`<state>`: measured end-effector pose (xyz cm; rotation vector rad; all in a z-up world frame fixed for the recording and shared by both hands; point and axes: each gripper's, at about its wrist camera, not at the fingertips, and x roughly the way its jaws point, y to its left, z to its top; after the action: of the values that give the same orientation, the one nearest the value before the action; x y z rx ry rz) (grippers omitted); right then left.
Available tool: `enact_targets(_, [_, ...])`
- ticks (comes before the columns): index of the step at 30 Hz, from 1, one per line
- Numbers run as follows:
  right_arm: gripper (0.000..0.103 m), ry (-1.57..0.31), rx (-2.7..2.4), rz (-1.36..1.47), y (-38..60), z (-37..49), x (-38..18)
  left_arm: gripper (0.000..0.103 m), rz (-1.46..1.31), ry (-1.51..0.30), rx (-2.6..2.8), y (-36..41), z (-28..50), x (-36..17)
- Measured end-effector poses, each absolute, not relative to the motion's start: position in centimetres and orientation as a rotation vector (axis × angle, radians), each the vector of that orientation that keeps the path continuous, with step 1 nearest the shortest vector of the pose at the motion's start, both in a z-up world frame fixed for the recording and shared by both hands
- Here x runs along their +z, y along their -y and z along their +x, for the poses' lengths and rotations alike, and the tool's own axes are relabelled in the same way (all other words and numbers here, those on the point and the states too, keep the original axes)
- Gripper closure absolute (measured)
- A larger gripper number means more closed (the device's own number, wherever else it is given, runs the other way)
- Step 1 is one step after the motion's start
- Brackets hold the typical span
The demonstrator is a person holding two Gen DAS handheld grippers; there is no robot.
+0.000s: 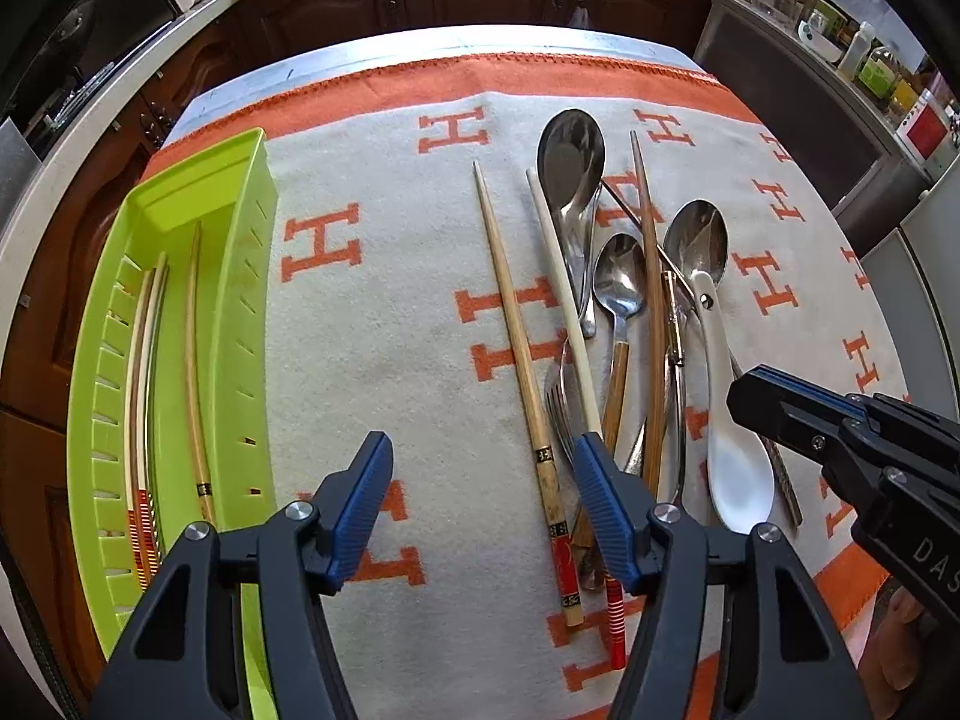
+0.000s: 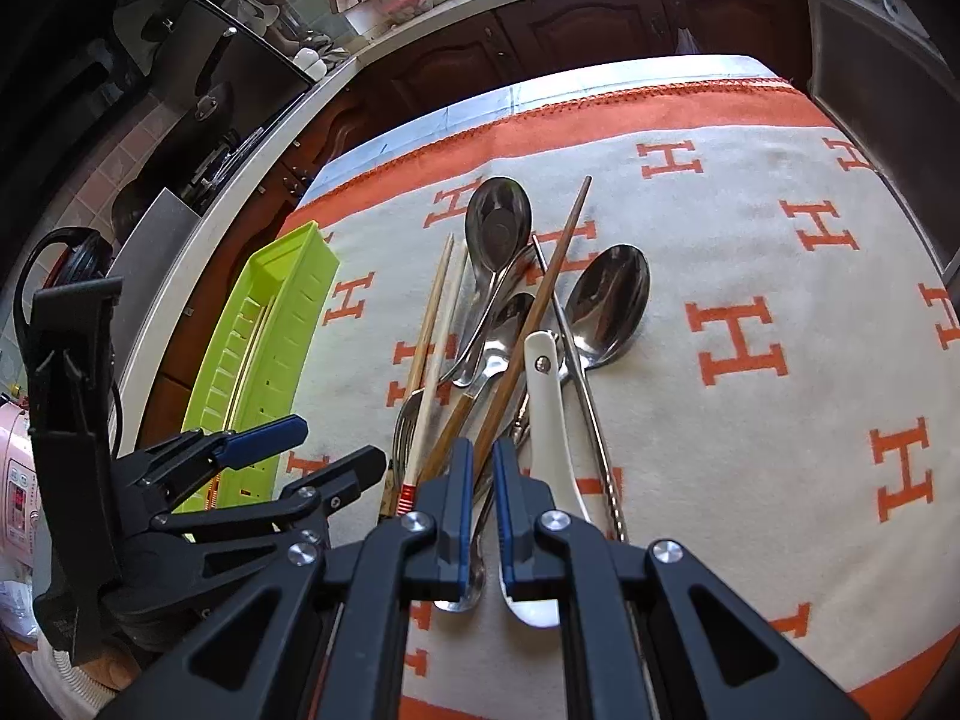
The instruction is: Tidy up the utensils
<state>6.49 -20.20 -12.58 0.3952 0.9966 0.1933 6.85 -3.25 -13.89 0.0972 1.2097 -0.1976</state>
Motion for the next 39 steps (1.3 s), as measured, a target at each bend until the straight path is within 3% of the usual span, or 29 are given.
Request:
enact_targets(17, [0.096, -0.998, 0.200, 0.394, 20.1, 6.5, -12.7, 0.043, 0.032, -1.254, -0.249, 2.1, 6.9, -14.5])
enact_targets(22, [0.096, -0.997, 0.203, 0.386, 20.0, 6.5, -12.6, 0.050, 0.044, -1.252, -0.256, 2.6, 6.8, -14.7])
enact_targets(27, [0.096, -0.995, 0.201, 0.382, 20.0, 6.3, -12.6, 0.050, 0.040, -1.259, -0.257, 2.6, 6.9, -14.7])
enact_targets(30, [0.096, -0.994, 0.201, 0.382, 20.0, 6.3, -12.5, 0.062, -0.001, -1.298, -0.246, 1.9, 7.3, -15.3])
enact_targets(39, [0.096, -0.999, 0.210, 0.378, 20.0, 6.2, -12.5, 0.063, 0.020, -1.285, -0.253, 2.6, 7.6, -15.7])
